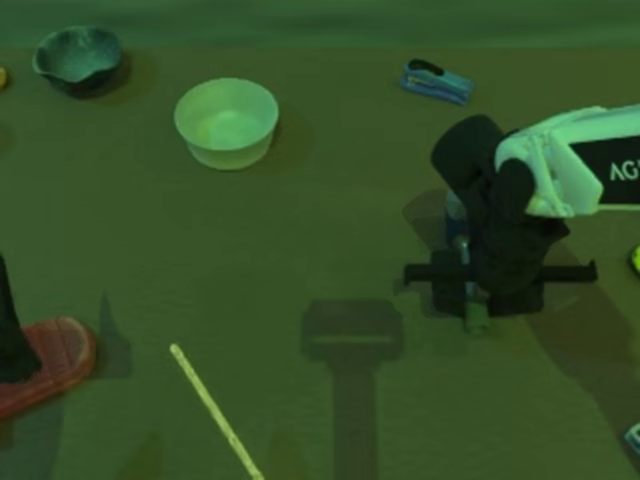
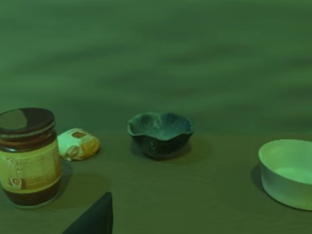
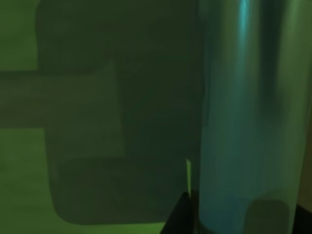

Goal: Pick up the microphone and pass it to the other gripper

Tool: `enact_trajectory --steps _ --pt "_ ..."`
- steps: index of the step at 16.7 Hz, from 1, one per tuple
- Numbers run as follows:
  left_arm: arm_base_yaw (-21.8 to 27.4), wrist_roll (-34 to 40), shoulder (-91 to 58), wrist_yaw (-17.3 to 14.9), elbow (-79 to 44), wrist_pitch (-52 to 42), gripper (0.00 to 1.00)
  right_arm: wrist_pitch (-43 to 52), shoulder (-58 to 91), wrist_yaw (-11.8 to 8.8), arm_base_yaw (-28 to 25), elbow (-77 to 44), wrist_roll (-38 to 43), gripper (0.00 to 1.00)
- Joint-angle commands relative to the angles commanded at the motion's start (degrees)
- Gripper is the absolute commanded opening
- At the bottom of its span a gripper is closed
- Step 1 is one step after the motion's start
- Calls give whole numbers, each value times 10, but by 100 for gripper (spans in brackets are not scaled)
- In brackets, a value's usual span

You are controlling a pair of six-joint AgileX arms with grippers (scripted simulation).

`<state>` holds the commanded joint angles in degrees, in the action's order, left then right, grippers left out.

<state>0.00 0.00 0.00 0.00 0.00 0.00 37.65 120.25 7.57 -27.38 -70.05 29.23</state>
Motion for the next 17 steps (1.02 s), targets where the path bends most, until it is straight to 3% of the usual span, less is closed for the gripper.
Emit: enact_trajectory --steps 7,8,12,17 --pt "0 0 0 0 0 0 100 0 0 0 0 0 0 0" --pt "0 0 0 0 0 0 100 4 -24 -24 -7 -14 16 0" --pt "0 0 0 0 0 0 100 -32 -30 -33 -9 -7 2 0" --pt "0 0 0 0 0 0 100 -199 -61 -73 -11 33 -53 0"
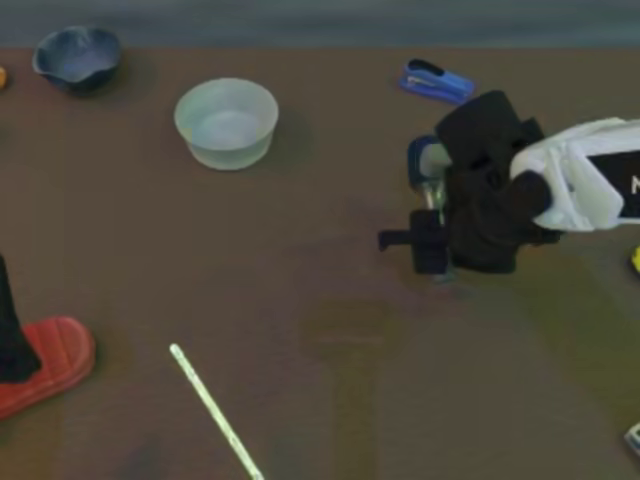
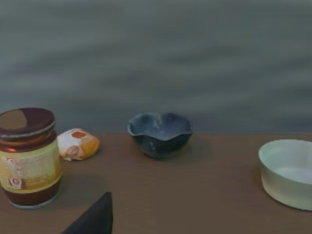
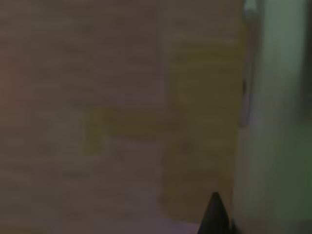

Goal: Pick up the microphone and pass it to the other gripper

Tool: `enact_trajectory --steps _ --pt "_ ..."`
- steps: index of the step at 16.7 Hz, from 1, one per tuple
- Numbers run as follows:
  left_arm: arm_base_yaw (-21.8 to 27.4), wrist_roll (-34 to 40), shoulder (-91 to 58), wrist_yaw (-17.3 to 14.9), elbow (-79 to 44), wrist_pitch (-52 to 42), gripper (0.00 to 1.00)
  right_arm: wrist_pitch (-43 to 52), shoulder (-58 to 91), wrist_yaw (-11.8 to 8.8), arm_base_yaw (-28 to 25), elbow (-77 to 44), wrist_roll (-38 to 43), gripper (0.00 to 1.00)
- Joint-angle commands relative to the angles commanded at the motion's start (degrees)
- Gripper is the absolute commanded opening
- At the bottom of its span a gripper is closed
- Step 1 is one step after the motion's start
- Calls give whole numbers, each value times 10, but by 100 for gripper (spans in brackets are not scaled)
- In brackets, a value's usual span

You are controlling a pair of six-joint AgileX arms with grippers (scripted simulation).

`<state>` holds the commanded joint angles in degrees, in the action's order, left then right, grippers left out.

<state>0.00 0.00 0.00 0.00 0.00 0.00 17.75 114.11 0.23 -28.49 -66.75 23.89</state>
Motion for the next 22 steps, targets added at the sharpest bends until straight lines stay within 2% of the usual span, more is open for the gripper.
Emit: enact_trajectory --steps 9,13,16,22 --pt "0 0 0 0 0 0 100 -472 -100 -105 -2 134 -151 0" --pt "0 0 0 0 0 0 100 -619 -151 -142 -2 176 -207 0" --pt "0 0 0 0 0 0 100 -665 -175 -155 -1 190 -228 0" --pt "0 0 0 0 0 0 100 -667 -176 -154 -1 189 -228 0"
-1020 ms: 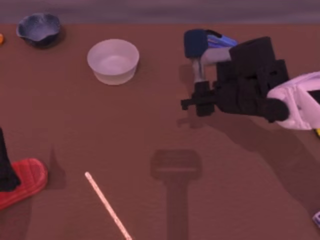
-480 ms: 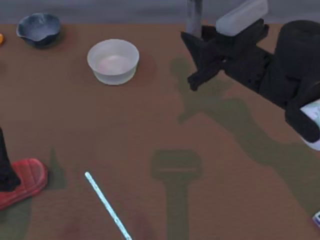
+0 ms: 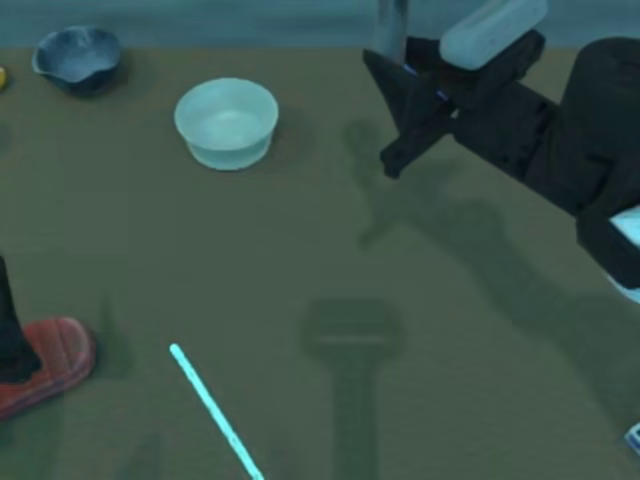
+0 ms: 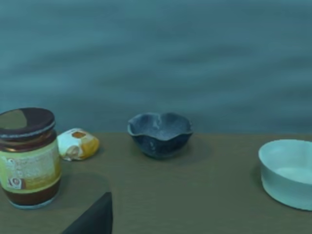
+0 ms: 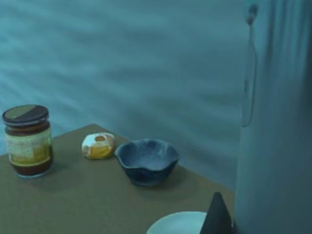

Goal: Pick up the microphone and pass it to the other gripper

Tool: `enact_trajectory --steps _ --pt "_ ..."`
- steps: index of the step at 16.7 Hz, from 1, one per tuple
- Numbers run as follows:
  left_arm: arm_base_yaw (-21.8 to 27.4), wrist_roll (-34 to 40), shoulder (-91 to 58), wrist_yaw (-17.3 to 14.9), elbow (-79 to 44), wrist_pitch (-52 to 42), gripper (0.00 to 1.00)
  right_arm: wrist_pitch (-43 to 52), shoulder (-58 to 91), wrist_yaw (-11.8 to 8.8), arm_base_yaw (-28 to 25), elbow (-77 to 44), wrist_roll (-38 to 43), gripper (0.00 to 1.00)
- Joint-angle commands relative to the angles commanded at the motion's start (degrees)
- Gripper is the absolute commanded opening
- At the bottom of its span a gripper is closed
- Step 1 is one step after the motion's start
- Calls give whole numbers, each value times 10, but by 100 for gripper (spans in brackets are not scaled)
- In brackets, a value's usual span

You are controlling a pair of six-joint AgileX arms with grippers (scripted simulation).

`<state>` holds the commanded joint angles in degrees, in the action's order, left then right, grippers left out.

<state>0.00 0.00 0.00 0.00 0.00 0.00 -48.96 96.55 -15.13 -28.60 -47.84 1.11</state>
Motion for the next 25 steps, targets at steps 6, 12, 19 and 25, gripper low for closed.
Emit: enact_trajectory --steps 6,12,19,25 --pt "0 0 0 0 0 0 100 -12 -40 58 -62 42 5 0" --pt "0 0 0 0 0 0 100 -15 -46 67 -73 47 6 0" --pt "0 0 -1 -1 -1 0 100 -16 -48 69 -75 49 5 0" --pt "50 -2 -131 -76 -80 51 100 -16 -48 69 -75 49 5 0"
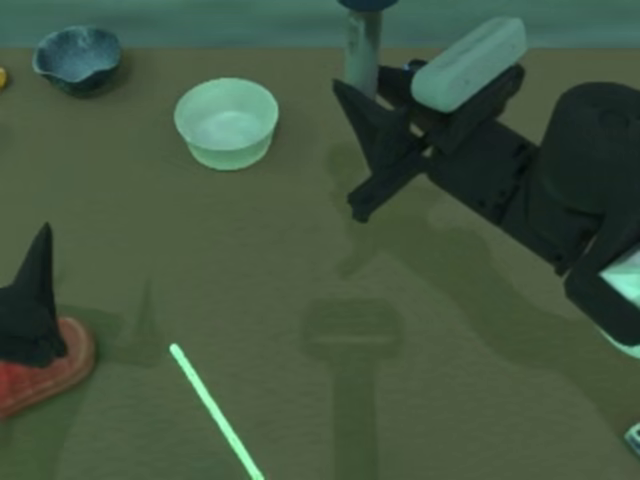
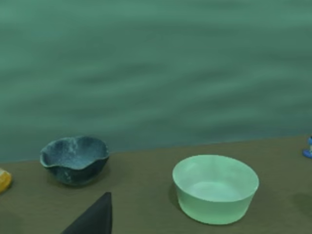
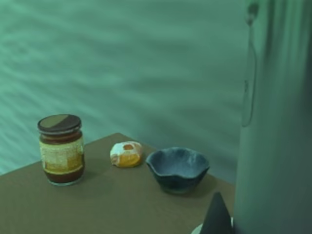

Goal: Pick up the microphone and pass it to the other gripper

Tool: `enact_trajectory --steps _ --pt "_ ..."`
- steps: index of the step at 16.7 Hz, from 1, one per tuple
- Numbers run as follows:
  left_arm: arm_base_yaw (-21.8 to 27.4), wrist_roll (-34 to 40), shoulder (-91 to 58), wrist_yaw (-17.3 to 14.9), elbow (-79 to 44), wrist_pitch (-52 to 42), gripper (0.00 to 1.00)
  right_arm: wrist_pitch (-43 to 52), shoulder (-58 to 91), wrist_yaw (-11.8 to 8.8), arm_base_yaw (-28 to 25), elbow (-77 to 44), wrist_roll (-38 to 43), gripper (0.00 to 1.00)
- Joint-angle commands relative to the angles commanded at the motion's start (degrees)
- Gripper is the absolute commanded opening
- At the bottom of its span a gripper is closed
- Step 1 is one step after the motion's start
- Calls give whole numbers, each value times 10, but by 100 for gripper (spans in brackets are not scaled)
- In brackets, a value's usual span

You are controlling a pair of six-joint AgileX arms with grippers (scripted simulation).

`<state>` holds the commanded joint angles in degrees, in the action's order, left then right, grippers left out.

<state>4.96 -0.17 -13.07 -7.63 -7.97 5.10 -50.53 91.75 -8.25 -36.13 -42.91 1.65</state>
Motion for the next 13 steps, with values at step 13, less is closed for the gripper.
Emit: enact_trajectory --steps 13 --pt "158 -10 -520 -248 -301 205 100 0 0 0 0 0 0 0"
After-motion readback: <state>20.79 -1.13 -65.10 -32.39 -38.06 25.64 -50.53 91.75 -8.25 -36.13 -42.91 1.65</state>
